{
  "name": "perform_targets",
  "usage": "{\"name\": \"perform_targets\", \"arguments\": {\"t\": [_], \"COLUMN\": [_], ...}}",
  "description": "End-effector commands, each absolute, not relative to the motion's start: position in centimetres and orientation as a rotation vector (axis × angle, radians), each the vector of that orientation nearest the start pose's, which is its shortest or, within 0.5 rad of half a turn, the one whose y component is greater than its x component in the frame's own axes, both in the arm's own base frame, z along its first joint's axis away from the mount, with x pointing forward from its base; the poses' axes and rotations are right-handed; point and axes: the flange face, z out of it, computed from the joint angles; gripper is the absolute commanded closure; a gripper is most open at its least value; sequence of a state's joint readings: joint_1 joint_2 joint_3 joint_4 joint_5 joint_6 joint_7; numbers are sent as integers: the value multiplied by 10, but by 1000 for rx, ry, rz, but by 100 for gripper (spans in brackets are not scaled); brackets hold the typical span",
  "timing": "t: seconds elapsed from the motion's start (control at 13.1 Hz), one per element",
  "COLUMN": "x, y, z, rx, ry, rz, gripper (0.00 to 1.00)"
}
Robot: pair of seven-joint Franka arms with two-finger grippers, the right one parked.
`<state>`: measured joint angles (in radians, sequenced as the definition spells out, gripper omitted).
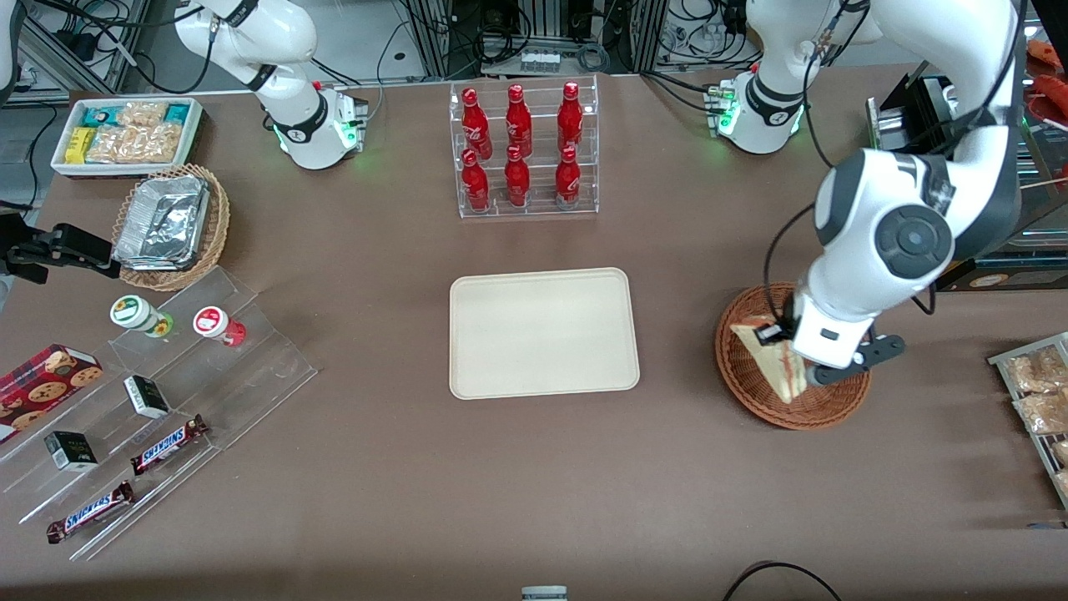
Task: Place sandwich from basket to tray
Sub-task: 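Lift the sandwich and carry it over the cream tray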
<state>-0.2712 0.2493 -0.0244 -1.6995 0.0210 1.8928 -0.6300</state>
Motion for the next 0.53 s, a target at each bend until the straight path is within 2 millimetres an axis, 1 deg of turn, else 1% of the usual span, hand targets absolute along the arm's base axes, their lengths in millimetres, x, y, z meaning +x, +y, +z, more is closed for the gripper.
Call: {"name": "perform_targets", "arguments": {"t": [0.0, 0.08, 0.15, 0.38, 0.46], "x": [594, 590, 581, 566, 562], "y": [-244, -266, -301, -364, -386], "z": [451, 446, 436, 404, 390], "rx": [-3085, -3094, -3105, -3101, -3096], "ry": [-387, -343, -277, -117, -79], "rz": [73, 80, 102, 135, 147], "gripper": [100, 100, 100, 100, 100]}}
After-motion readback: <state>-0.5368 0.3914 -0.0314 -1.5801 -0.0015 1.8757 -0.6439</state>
